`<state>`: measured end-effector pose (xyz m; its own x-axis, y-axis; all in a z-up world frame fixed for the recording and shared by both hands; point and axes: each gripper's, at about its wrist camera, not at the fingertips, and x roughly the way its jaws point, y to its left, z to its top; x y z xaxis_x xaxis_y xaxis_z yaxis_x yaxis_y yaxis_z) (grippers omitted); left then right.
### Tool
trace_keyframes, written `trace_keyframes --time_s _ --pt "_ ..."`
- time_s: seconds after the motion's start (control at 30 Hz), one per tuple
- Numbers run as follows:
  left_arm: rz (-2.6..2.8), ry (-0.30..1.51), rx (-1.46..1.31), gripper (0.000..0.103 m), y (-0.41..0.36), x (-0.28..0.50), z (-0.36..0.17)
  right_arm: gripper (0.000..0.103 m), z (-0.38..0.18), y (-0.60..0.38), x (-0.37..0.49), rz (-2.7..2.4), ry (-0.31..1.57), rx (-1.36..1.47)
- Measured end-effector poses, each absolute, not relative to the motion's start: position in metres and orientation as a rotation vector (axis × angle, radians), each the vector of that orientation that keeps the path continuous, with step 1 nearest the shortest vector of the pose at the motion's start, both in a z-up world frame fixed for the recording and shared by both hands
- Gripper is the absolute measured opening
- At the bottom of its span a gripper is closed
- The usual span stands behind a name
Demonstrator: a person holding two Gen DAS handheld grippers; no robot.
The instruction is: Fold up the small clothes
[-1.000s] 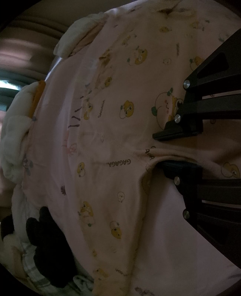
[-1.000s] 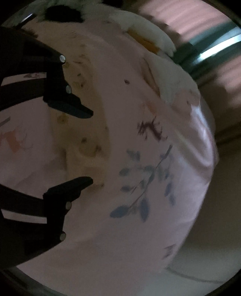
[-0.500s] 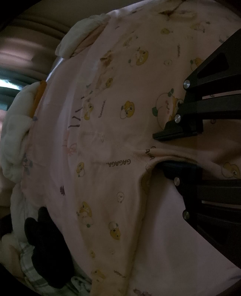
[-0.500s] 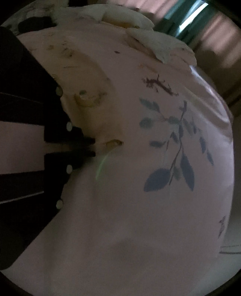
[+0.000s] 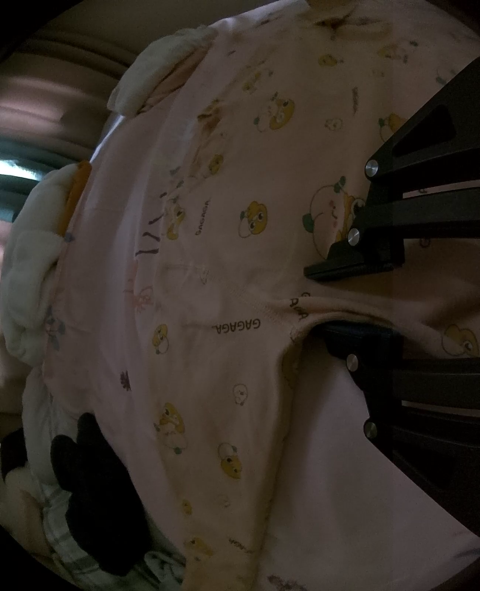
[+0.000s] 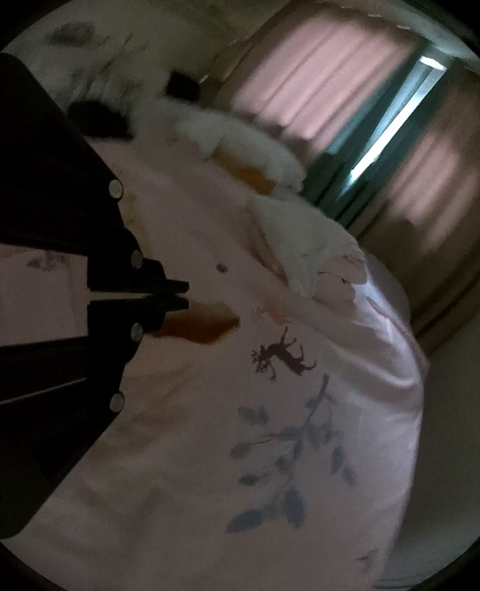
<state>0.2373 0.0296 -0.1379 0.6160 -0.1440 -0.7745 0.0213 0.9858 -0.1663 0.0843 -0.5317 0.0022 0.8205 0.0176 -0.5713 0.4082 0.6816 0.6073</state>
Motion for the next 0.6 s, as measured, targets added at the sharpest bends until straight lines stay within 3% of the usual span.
trace_keyframes --time_s 0.27,0.4,0.47,0.5,0.53,0.6 --pt "-0.095 0.903 -0.144 0.020 0.029 0.237 -0.138 0.002 0.017 -0.507 0.098 -0.113 0.562 0.793" --pt "-0.096 0.902 -0.146 0.020 0.030 0.237 -0.138 0.008 0.016 -0.502 0.114 -0.247 0.613 0.693" --pt "-0.100 0.902 -0.156 0.020 0.030 0.237 -0.138 0.033 0.009 -0.502 0.113 -0.298 0.666 0.639" --pt "-0.102 0.902 -0.161 0.020 0.031 0.237 -0.138 0.057 0.002 -0.500 0.114 -0.322 0.698 0.593" --pt "-0.104 0.901 -0.164 0.020 0.031 0.237 -0.139 0.068 -0.004 -0.495 0.116 -0.345 0.734 0.541" --pt "-0.106 0.901 -0.169 0.020 0.032 0.238 -0.139 0.067 -0.021 -0.482 0.118 -0.346 0.809 0.454"
